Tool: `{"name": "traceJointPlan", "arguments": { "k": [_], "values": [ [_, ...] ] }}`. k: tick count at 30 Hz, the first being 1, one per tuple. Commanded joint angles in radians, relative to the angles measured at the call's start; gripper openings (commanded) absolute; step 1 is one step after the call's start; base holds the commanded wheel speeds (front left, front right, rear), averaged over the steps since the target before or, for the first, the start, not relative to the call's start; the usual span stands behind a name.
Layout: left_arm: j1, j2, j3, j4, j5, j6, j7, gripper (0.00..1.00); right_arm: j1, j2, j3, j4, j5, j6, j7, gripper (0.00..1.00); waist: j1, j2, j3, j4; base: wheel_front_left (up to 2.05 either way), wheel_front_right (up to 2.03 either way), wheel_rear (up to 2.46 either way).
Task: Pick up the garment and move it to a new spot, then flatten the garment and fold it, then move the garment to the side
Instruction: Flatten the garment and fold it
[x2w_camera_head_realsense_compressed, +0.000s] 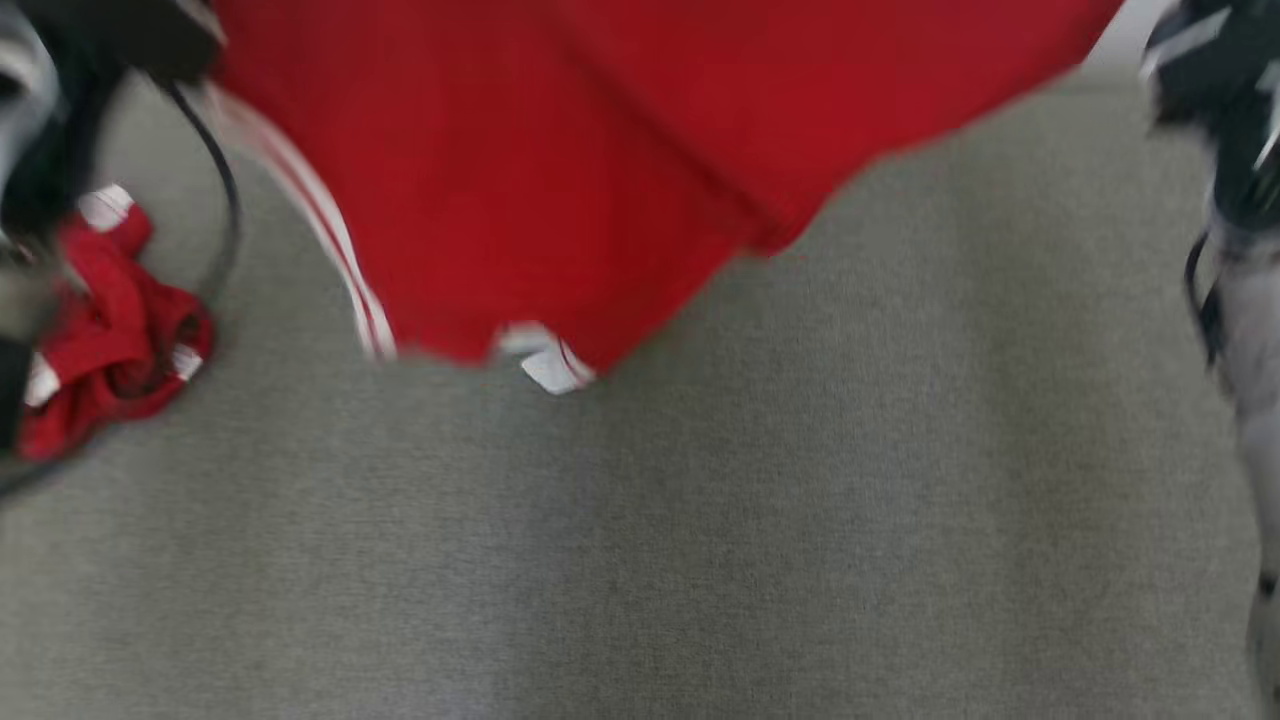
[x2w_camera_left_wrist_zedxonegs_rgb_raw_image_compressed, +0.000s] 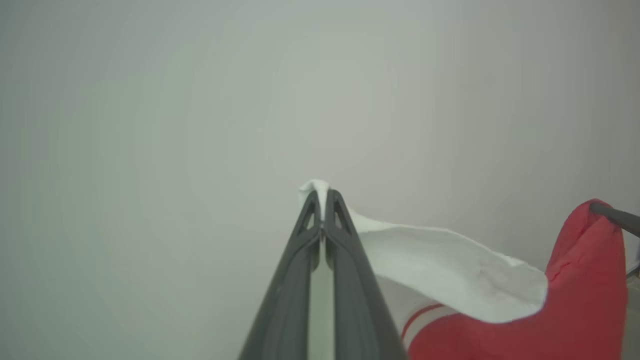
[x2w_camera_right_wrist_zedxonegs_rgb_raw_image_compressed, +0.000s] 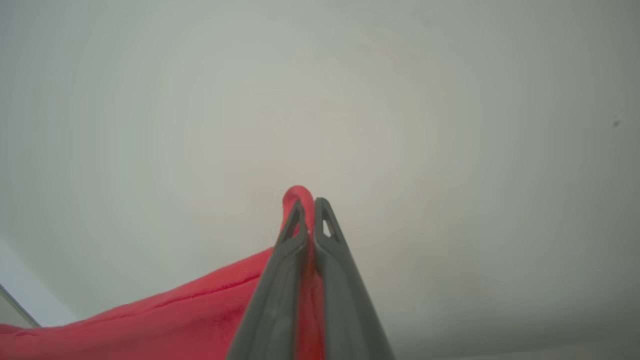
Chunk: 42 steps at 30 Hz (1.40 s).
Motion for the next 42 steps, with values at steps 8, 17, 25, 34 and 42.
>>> {"name": "traceJointPlan", "arguments": {
  "k": [8,17,25,34,42],
  "values": [
    [-0.483,-0.008,-0.058,0.267,0.024,0.002,-0.028,0.00,-0.477,0.073,-0.159,0.308,0.095,-0.002,0.076,0.00,-0.0003,-0.0001,0.236,-0.135,0.00,0.00,0.00],
    [-0.748,-0.076,-0.168,0.440,0.001,0.002,-0.121,0.00,-0.733,0.084,-0.176,0.442,0.021,-0.001,0.001,0.00,-0.0003,-0.0001,0.292,-0.167,0.00,0.00,0.00],
    [-0.828,-0.095,-0.230,0.584,-0.060,0.002,-0.205,0.00,-0.768,0.074,-0.124,0.476,0.002,-0.001,-0.030,0.00,-0.0003,-0.0001,0.325,-0.171,0.00,0.00,0.00],
    [-0.814,-0.079,-0.314,0.661,-0.126,0.002,-0.230,0.00,-0.781,0.028,-0.080,0.534,-0.011,-0.001,-0.017,0.00,-0.0003,-0.0001,0.330,-0.143,0.00,0.00,0.00],
    [-0.885,-0.066,-0.352,0.722,-0.149,0.002,-0.239,0.00,-0.847,0.037,-0.034,0.589,-0.055,-0.001,-0.041,0.00,-0.0003,-0.0001,0.356,-0.134,0.00,0.00,0.00]
  ]
}}
